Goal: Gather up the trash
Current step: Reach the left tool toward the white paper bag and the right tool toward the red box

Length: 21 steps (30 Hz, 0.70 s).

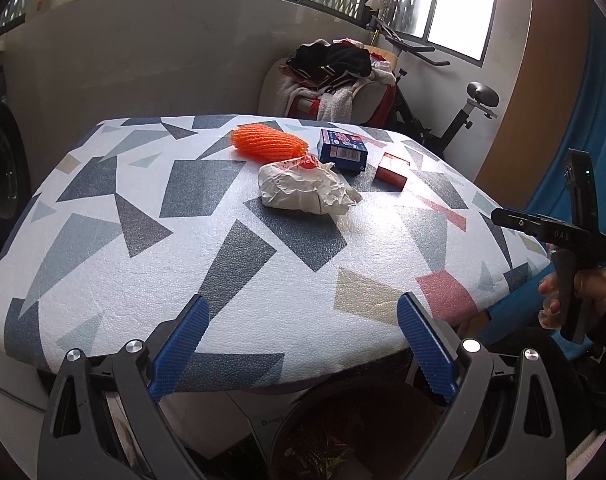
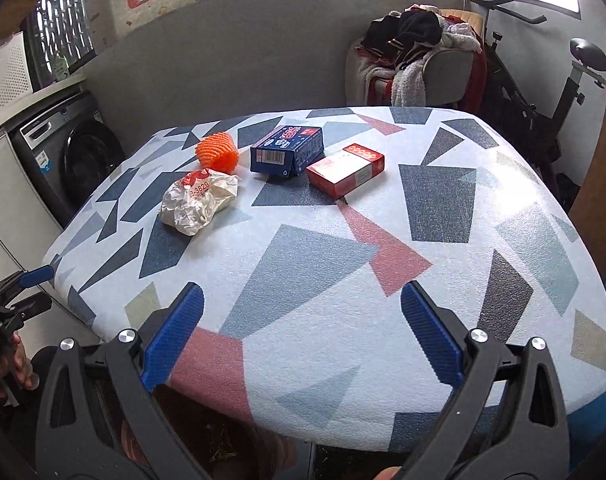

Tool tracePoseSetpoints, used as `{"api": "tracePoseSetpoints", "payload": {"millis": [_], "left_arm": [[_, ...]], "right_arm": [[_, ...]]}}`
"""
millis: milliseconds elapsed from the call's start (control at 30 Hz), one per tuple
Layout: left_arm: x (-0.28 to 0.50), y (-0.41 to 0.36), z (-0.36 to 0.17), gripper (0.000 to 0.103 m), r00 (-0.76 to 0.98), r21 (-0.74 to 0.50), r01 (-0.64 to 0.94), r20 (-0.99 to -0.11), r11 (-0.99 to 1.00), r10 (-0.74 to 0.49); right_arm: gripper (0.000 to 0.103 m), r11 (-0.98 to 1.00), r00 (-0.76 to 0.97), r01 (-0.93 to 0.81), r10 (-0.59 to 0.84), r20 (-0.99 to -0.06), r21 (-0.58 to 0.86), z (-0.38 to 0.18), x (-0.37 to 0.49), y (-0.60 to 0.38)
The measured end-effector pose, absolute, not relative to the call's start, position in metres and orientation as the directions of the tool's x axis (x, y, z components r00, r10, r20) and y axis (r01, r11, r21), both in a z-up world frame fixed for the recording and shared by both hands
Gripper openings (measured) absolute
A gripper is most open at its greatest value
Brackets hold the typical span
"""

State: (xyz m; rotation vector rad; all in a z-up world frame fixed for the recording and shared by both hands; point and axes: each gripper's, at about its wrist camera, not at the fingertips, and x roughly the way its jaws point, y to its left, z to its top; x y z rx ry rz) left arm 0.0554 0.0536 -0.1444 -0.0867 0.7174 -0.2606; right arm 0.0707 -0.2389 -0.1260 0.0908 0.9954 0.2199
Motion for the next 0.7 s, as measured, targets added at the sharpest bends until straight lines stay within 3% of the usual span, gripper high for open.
{"api": "tracePoseSetpoints", "payload": {"millis": [267, 700], "left_arm": [[0.103, 0.05, -0.126, 0.094, 0.734, -0.159, 0.249, -0.613, 0.955, -0.294], [0.158, 0.031, -0.128, 0.094, 0.692, -0.201, 0.307, -0.625, 0.93, -0.363]], "right_arm": [[0.097, 0.981, 0.545, -0.192, 0.139, -0.827, 0.038, -0.133, 0.116, -0.237], [0.097, 0.989, 0.566, -0.117, 0.138, -0.813, 0.087, -0.153, 0.166, -0.257]]}}
